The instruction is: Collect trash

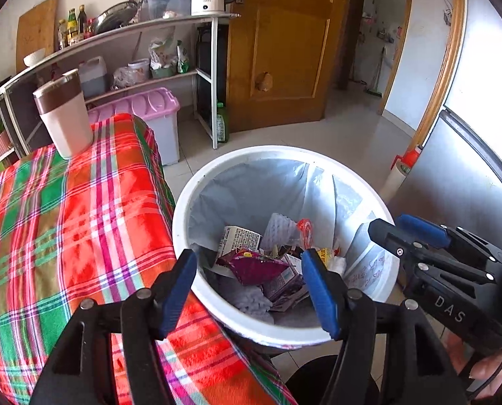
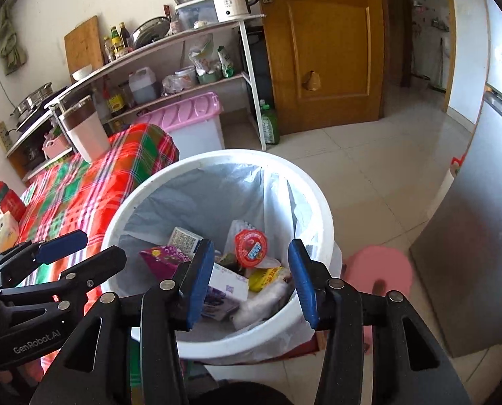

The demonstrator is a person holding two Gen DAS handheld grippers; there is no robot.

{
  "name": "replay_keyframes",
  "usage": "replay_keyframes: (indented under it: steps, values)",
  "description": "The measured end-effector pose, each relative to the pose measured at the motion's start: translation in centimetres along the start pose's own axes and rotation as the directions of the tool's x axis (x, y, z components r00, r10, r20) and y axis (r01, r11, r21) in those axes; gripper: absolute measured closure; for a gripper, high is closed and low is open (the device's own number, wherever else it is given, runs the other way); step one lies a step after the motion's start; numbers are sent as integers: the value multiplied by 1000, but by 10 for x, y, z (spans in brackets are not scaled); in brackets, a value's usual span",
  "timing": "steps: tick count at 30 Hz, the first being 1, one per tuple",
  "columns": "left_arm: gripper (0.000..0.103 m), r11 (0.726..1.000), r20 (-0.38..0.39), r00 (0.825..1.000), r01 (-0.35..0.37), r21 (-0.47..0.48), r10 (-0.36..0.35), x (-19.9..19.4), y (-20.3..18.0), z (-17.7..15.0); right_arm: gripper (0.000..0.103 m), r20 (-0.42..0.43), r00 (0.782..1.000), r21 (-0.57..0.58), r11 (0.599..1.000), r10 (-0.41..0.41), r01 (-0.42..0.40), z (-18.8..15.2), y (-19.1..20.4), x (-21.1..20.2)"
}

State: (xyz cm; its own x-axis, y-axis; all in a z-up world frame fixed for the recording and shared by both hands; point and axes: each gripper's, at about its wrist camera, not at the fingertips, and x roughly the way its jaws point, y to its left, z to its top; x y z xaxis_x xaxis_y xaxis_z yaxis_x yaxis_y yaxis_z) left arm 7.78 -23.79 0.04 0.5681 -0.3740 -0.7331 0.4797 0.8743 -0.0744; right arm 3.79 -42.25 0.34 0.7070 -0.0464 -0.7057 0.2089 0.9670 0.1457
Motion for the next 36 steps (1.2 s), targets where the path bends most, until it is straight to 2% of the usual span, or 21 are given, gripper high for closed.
replay_keyframes:
  steps: [6,11,15,19,21,26,31,36]
  values:
    - [36,1000,71,997,-19,9,18,-28,-3,-14,56,84,996,-3,1000,-19,20,-15,13,-35]
    - [36,998,119,991,-60,3,59,-49,-2,-28,56,130,991,-14,999,-33,35,-30,23,-60]
    - [36,998,129,990,-55,-15,56,-63,1,-38,56,158,986,-17,998,-52,55,-43,30,-76]
    - [35,996,157,984,-76,-38,81,-75,3,-46,56,191,981,2,999,-41,41,-55,30,-93]
    - [34,996,167,983,-72,-57,81,-80,5,-51,56,201,979,1,999,-37,37,-60,32,-98]
    - [33,987,179,971,-152,-48,158,-87,2,-61,56,213,976,-9,999,-31,34,-70,38,-103]
    - [33,989,191,972,-125,-83,139,-96,8,-69,56,220,975,-12,999,-28,32,-75,44,-106]
    - [33,989,223,964,-130,-75,144,-104,5,-74,56,229,973,-19,999,-21,26,-79,51,-108]
